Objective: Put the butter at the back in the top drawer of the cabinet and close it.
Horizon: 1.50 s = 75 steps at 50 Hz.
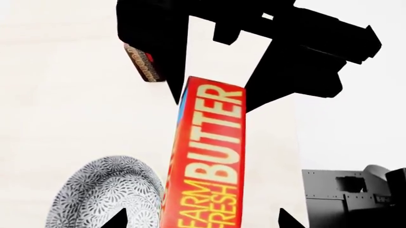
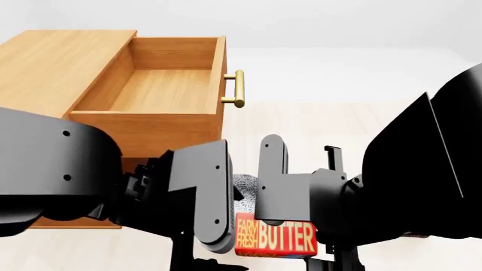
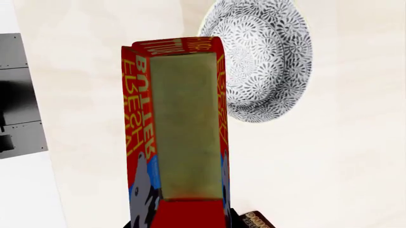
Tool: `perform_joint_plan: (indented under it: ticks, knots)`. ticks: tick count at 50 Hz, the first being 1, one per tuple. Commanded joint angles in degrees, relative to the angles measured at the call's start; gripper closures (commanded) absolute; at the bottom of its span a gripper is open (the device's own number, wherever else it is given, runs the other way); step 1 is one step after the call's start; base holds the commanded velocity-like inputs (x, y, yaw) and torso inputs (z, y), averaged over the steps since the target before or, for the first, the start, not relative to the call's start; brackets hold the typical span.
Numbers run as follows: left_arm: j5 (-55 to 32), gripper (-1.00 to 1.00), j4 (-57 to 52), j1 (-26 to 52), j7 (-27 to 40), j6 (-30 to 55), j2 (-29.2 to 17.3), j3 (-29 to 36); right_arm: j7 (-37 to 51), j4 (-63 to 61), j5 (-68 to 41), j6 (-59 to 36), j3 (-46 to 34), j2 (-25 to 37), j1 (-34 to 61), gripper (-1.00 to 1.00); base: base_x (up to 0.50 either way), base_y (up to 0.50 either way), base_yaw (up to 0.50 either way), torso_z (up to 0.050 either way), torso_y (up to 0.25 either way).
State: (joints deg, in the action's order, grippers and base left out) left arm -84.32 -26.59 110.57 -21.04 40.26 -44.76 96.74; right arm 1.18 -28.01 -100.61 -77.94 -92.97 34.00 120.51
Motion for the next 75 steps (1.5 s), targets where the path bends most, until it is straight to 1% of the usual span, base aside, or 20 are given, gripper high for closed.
perform_joint_plan:
  ticks: [1, 63, 64, 75]
  knots:
    - [1.47, -1.00, 0.55, -1.23, -0.09, 0.01, 0.67, 0.56, 0.17, 0.13, 1.65, 0.27, 0.56, 0.03, 0.82, 1.00, 0.00, 0.00, 0.00, 0.000, 0.000]
    - [6.81, -1.00, 2.41, -6.30, -0.91, -2.30, 2.45, 1.10, -0.40, -0.27, 1.80, 0.68, 0.16, 0.43, 1.59, 1.00, 0.00, 0.00, 0.00, 0.000, 0.001]
    - [6.87, 1.00, 2.31, -6.38, -0.85, -2.48, 2.38, 1.00, -0.38, -0.27, 1.80, 0.68, 0.15, 0.43, 1.59, 1.00, 0.00, 0.00, 0.00, 0.000, 0.000]
    - [6.04, 1.00, 2.01, -7.04, -0.43, -4.72, 1.24, -0.68, -0.41, -0.26, 1.93, 0.76, -0.03, 0.36, 1.41, 1.00, 0.00, 0.00, 0.00, 0.001, 0.001]
